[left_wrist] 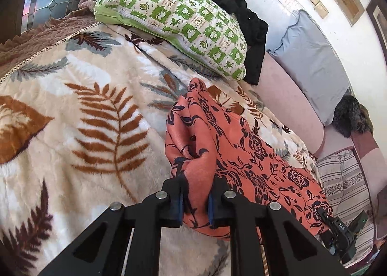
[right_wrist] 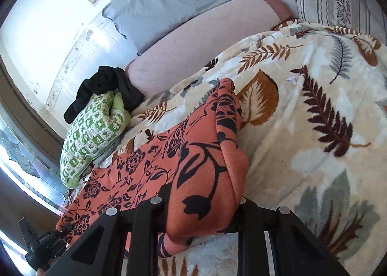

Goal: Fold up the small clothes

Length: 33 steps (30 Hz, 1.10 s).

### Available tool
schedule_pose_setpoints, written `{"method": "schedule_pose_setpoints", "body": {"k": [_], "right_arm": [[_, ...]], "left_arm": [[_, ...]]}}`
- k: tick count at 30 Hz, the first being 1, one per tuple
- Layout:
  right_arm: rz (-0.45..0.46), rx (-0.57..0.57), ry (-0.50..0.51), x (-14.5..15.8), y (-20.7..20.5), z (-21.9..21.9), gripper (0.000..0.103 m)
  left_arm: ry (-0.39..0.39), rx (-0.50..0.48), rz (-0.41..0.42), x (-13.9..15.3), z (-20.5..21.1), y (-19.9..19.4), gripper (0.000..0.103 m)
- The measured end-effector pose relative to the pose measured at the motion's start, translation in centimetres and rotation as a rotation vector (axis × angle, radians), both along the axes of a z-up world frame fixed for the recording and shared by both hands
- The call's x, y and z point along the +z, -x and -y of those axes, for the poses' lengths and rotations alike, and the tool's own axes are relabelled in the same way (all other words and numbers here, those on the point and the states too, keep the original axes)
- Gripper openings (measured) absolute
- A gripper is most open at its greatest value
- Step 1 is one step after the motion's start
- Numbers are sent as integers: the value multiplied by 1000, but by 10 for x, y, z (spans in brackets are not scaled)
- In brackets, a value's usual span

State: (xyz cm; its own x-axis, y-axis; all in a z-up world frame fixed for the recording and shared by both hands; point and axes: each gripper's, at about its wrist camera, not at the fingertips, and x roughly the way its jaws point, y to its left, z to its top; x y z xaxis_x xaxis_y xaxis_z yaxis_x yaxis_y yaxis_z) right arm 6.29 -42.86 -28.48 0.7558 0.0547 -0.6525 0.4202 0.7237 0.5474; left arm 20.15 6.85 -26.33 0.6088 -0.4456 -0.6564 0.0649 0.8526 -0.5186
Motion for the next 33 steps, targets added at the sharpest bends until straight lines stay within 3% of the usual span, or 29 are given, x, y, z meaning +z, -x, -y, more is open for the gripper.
{"method": "schedule_pose_setpoints", "body": {"k": [2, 4, 6, 8, 10, 12, 14, 17, 19, 21, 22, 24, 27, 30, 33], "right_arm": [[-75, 16, -55, -8, 4, 9, 26], [-198, -8, -129, -28, 7, 24, 34], [-231, -106, -152, -33, 18, 43, 48], [-194, -266, -54, -16, 37, 62, 48], [-104, -311, 24, 6, 48, 69, 49], [-22, -252, 39, 20, 47, 63, 49], [0, -148, 61, 25, 35, 47, 48], [-19, 24, 22, 17, 11, 18, 41], [-119, 96, 23, -1, -2, 5, 41], [-301, 128, 10, -38, -13, 2, 37], [-308, 119, 9, -45, -11, 3, 34], [-280, 127, 72, -33, -12, -2, 31], [-213, 146, 191, -14, -18, -18, 35], [-177, 193, 190, -9, -45, -28, 35], [-190, 257, 157, -22, -82, -50, 35]], "left_arm": [[-48, 16, -23, -6, 0, 10, 17], [-125, 27, -86, -17, 2, 12, 19], [-168, 67, -103, -19, -2, 16, 23], [-210, 135, -39, -6, -9, 24, 24], [-315, 200, 97, 16, -7, 33, 25], [-373, 186, 216, 32, 2, 36, 32], [-357, 101, 244, 33, 16, 34, 39], [-368, -29, 177, 16, 46, 21, 39], [-380, -120, 74, -6, 63, 8, 39], [-398, -122, -31, -28, 67, -2, 39], [-392, -118, -43, -33, 67, -5, 39], [-406, -110, -23, -29, 70, -3, 39], [-383, -100, -20, -25, 71, -2, 42], [-363, -93, -12, -22, 73, -4, 46], [-367, -88, -25, -25, 73, -7, 60]]}}
